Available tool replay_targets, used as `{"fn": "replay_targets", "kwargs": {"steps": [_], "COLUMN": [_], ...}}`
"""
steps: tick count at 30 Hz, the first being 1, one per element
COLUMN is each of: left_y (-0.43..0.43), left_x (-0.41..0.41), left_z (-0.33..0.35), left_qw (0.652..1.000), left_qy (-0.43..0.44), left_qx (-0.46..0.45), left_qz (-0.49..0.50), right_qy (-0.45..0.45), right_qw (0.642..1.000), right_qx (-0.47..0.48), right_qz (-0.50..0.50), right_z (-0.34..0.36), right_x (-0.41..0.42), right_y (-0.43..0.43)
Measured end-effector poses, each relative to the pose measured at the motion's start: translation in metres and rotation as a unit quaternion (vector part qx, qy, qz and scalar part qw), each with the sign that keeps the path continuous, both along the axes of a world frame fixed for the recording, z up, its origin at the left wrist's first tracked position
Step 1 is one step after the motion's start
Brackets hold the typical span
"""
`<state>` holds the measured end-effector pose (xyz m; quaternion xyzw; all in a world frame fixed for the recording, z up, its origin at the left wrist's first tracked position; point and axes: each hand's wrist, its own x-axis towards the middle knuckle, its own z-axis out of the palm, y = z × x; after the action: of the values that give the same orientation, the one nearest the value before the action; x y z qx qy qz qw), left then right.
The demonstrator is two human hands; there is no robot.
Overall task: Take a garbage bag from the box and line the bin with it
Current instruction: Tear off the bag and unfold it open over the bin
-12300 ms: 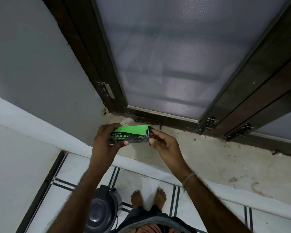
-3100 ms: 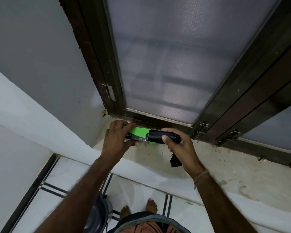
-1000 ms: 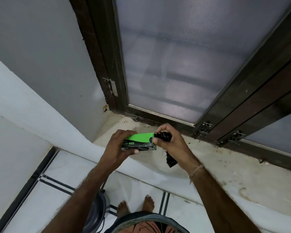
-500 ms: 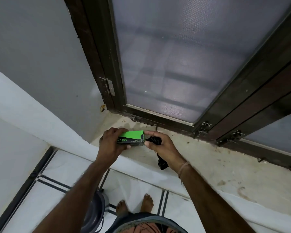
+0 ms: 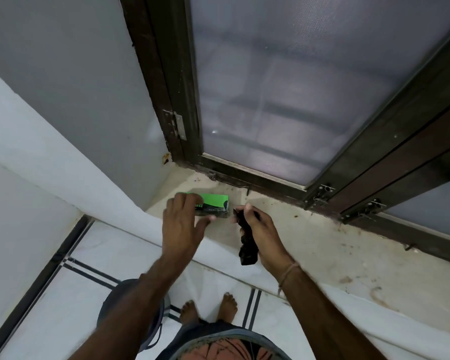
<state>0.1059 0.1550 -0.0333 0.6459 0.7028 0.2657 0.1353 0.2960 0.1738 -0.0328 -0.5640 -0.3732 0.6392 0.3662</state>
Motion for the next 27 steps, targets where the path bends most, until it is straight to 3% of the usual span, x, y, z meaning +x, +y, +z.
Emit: {"fn": "replay_targets", "kwargs": {"steps": [2,4,6,13,17,24,27], "left_y": [-0.021,-0.04,-0.057,-0.095,-0.118,-0.171,-0.206], "left_x": [0.018,0.031,0.037,-0.005,-0.041,-0.132,-0.186], "left_z": [0.012,0.023,0.026,0.013,0.007,-0.006,-0.018], "left_qw": [0.983,0.92,0.858,0.8,0.755,0.662,0.647], "left_qy": [-0.172,-0.346,-0.445,-0.549,-0.595,-0.661,-0.665], "left_qx": [-0.059,-0.186,-0.255,-0.215,-0.185,-0.172,-0.164], "left_qz": [-0.004,0.003,0.026,0.112,0.203,0.308,0.335], "right_qy": [0.024,0.066,0.095,0.076,0.053,0.001,-0.002], "right_qw": [1.0,0.997,0.994,0.993,0.995,0.995,0.992], "right_qx": [-0.011,-0.02,-0.04,-0.084,-0.045,-0.041,-0.049], "right_qz": [-0.015,-0.029,-0.034,0.033,0.075,0.09,0.121], "right_z": [0.008,0.012,0.015,0.017,0.016,0.005,-0.008], "right_x": [-0.012,-0.027,-0.044,-0.099,-0.118,-0.166,-0.189], "right_y": [-0.01,-0.02,-0.029,-0.061,-0.084,-0.137,-0.172]}}
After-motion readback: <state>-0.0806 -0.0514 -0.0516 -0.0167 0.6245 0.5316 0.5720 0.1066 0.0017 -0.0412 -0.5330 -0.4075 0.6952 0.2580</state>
